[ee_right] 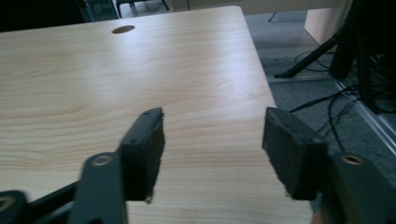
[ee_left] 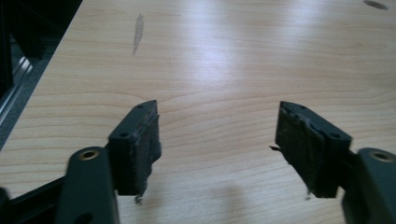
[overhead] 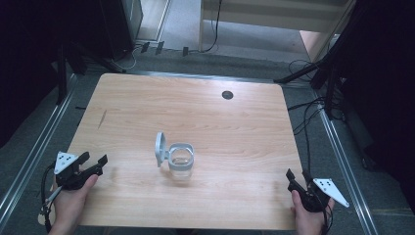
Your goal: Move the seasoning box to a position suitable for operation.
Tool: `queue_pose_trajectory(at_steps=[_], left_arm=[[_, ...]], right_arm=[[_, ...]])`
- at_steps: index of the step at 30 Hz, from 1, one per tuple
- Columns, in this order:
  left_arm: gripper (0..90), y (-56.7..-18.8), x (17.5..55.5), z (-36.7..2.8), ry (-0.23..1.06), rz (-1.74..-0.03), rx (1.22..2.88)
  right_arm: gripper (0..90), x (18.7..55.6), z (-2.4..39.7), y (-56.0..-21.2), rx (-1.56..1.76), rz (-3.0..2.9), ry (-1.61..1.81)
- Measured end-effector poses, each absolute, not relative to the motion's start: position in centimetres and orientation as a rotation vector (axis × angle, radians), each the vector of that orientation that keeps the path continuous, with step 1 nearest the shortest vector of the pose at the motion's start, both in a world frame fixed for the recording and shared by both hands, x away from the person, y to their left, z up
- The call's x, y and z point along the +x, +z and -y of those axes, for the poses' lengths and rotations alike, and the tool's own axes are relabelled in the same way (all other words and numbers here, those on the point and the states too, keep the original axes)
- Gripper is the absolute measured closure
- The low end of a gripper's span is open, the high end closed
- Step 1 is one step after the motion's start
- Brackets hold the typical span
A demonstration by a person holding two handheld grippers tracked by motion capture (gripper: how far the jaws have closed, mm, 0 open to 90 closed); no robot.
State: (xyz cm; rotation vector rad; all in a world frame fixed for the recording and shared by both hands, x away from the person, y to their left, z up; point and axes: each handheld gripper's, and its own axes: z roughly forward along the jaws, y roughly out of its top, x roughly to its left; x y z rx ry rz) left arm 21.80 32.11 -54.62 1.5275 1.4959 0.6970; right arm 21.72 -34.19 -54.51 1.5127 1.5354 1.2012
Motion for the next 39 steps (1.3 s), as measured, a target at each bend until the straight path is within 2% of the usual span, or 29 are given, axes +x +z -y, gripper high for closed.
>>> queue_pose_trajectory(at_steps=[3, 4, 7, 9, 10, 13, 14, 21, 23, 24, 25, 26, 30, 39], left_arm=[[65.5, -54.2, 21.6, -30.8, 0.655, -1.405, 1.546], [72.0, -54.0, 21.5, -30.2, 0.645, -1.372, 1.565], [83.0, -53.6, 21.1, -28.2, 0.600, -1.291, 1.601], [87.3, -53.4, 20.9, -26.6, 0.564, -1.246, 1.625], [88.8, -53.4, 20.9, -26.6, 0.564, -1.246, 1.625], [90.0, -53.1, 20.8, -23.6, 0.486, -1.177, 1.666], [90.0, -53.0, 20.8, -22.9, 0.464, -1.162, 1.671], [90.0, -53.1, 21.0, -19.8, 0.401, -1.109, 1.710], [90.0, -53.0, 20.9, -19.6, 0.398, -1.101, 1.715], [90.0, -52.9, 20.9, -19.5, 0.408, -1.097, 1.717], [90.0, -52.9, 20.9, -19.5, 0.408, -1.097, 1.717], [90.0, -52.9, 21.1, -19.5, 0.395, -1.091, 1.714], [90.0, -52.8, 21.4, -19.3, 0.383, -1.068, 1.719], [90.0, -52.9, 22.8, -19.2, 0.354, -1.048, 1.724]], right_arm=[[59.0, 21.5, 33.3, -54.3, 1.482, -1.559, 1.251], [61.9, 21.5, 32.9, -54.2, 1.472, -1.571, 1.270], [68.8, 21.6, 31.0, -53.5, 1.433, -1.610, 1.307], [74.5, 21.9, 29.6, -53.1, 1.415, -1.639, 1.335], [74.5, 21.9, 29.6, -53.1, 1.415, -1.639, 1.335], [88.5, 22.7, 26.7, -52.8, 1.393, -1.712, 1.385], [90.0, 22.9, 25.9, -52.8, 1.382, -1.751, 1.408], [90.0, 25.0, 20.2, -52.5, 1.275, -1.904, 1.498], [90.0, 25.4, 19.3, -52.2, 1.262, -1.919, 1.516], [90.0, 26.2, 17.4, -51.8, 1.227, -1.947, 1.544], [90.0, 26.2, 17.4, -51.8, 1.227, -1.947, 1.544], [90.0, 27.1, 15.5, -51.4, 1.183, -1.987, 1.564], [90.0, 28.9, 12.2, -51.3, 1.147, -2.025, 1.565], [90.0, 31.9, 8.7, -50.7, 1.111, -2.117, 1.664]])
